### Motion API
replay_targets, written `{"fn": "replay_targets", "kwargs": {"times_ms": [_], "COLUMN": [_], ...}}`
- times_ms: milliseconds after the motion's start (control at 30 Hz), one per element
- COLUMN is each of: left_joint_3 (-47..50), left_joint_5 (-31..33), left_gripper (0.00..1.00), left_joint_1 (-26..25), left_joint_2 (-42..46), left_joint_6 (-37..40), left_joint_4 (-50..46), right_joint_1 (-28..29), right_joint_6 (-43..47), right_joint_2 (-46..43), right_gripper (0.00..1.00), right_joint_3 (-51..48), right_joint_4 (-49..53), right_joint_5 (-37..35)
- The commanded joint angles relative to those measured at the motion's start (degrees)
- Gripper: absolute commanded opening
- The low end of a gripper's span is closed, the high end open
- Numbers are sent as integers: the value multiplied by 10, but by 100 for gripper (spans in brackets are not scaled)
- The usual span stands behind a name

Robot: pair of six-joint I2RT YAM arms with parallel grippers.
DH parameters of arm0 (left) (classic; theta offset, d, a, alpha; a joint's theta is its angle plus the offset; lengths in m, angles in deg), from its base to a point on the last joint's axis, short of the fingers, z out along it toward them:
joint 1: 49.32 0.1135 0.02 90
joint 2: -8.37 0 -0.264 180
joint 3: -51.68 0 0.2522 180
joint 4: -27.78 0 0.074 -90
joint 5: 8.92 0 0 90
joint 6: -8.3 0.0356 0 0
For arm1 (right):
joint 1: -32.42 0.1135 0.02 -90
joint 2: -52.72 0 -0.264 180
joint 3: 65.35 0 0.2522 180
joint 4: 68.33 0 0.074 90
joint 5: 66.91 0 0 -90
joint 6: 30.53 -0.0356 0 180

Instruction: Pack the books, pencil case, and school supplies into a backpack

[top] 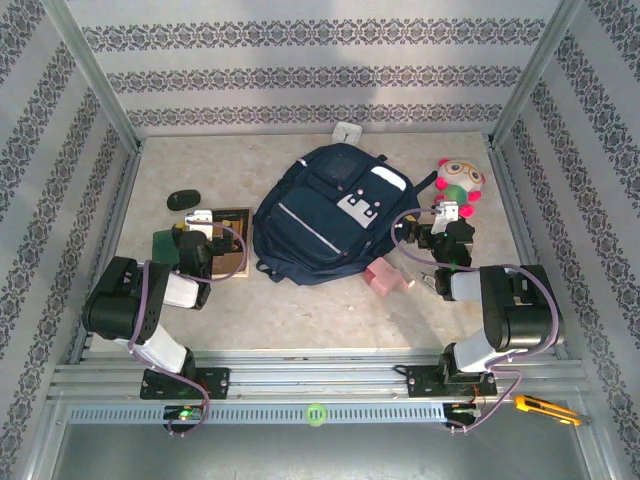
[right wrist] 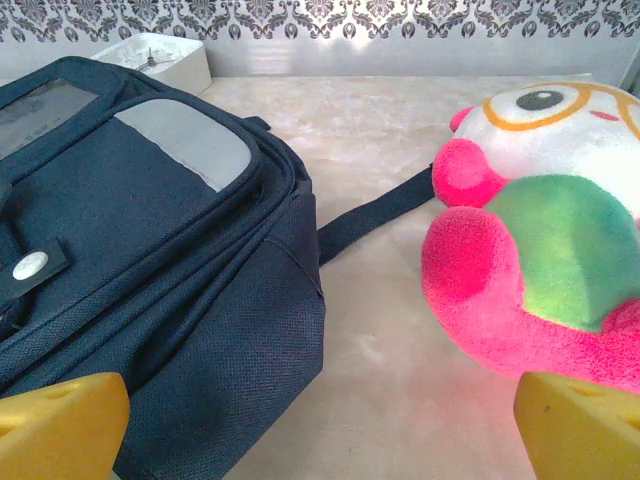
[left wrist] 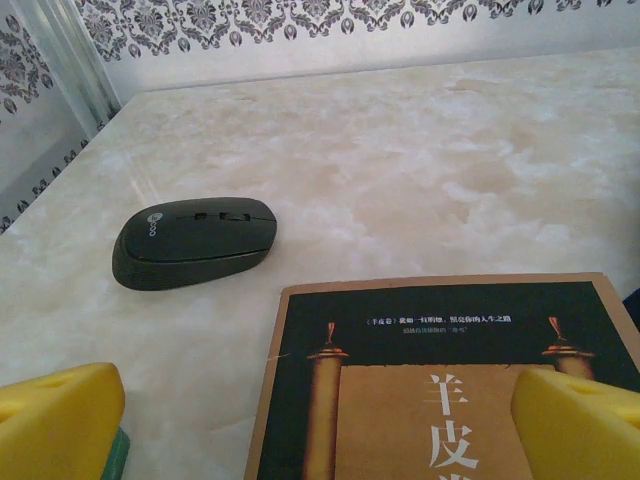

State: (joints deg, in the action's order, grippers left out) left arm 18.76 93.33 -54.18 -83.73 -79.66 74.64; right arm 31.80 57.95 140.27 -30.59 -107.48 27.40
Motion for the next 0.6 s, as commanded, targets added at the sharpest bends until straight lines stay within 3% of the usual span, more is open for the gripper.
{"fn": "replay_targets", "kwargs": {"times_ms": [0,567], "left_joint_3": [-8,-8], "left_joint_5": [1,1], "left_gripper": [99,99], "left_joint_1": [7,7], "left_joint_2": [2,2], "left_joint_6": [-10,-11], "left_joint_4": [-4,-5], "right_joint_1": [-1,0], "right_joint_6": [-3,-4], "right_joint_2": [-2,-2], "right_gripper": [98,98], "right_joint_3": [8,8], "right_joint_4": [-5,-5], "right_joint_5": [-7,-9]}}
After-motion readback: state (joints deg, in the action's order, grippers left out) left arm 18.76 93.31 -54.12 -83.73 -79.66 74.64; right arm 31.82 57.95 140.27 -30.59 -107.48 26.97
